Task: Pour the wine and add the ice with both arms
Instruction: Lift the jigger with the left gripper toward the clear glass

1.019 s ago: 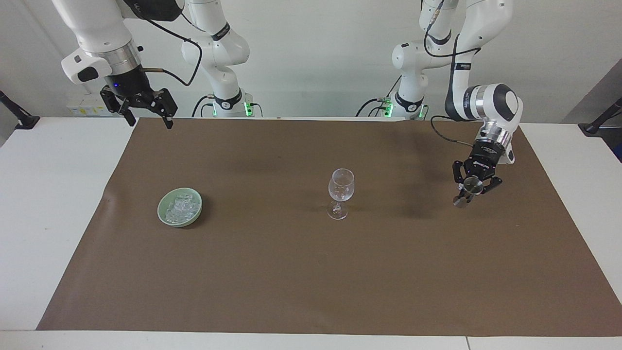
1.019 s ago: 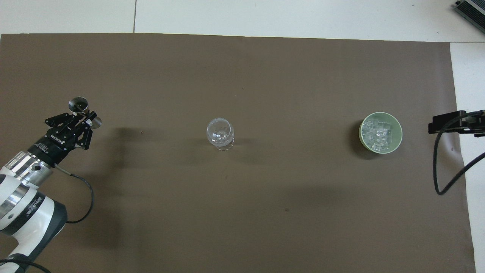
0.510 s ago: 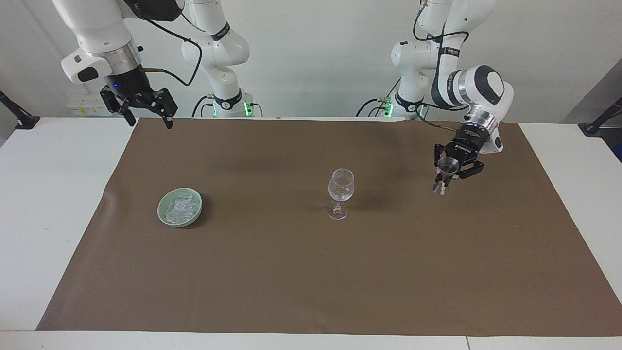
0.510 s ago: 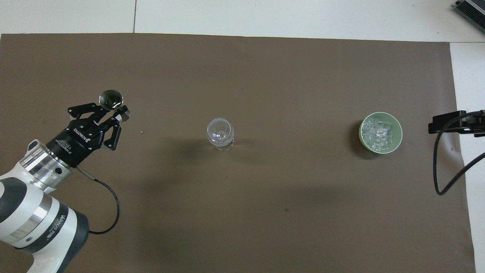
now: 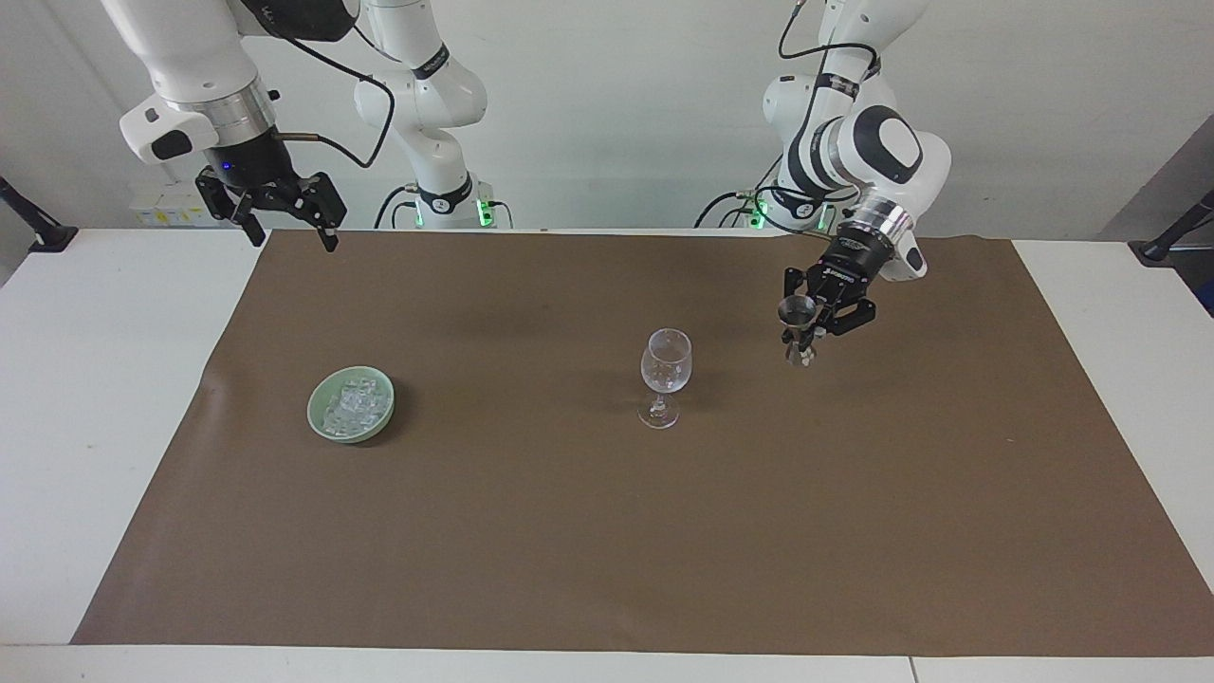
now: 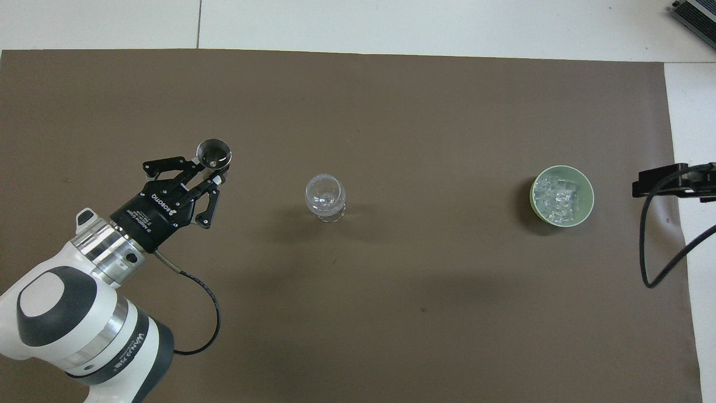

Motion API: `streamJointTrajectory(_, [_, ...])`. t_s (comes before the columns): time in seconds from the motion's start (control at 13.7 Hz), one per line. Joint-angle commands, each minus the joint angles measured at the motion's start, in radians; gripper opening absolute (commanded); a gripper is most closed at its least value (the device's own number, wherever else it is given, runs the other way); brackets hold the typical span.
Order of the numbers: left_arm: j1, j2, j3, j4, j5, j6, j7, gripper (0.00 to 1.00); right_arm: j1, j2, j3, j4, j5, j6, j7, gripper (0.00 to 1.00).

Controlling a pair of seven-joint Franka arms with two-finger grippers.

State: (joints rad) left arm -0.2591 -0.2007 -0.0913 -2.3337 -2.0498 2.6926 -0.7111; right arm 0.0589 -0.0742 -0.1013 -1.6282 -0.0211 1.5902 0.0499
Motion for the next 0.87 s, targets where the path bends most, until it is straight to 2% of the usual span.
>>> streamJointTrajectory(0.0, [-0.019,0.047,-0.083,0.074,-0.027,0.122,-0.007,0.0,-0.002,0.004,0.0,0.005,0.003,-0.003,-0.025,1.0])
streamJointTrajectory(0.22, [-0.02,0.081,-0.156,0.117,-0.009,0.211,0.016,0.0,-0.002,0.004,0.0,0.005,0.003,-0.003,-0.025,1.0])
streamJointTrajectory(0.8, [-0.092,0.155,-0.194,0.197,0.054,0.427,0.258,0.0,-0.002,0.004,0.0,0.005,0.003,-0.003,-0.025,1.0])
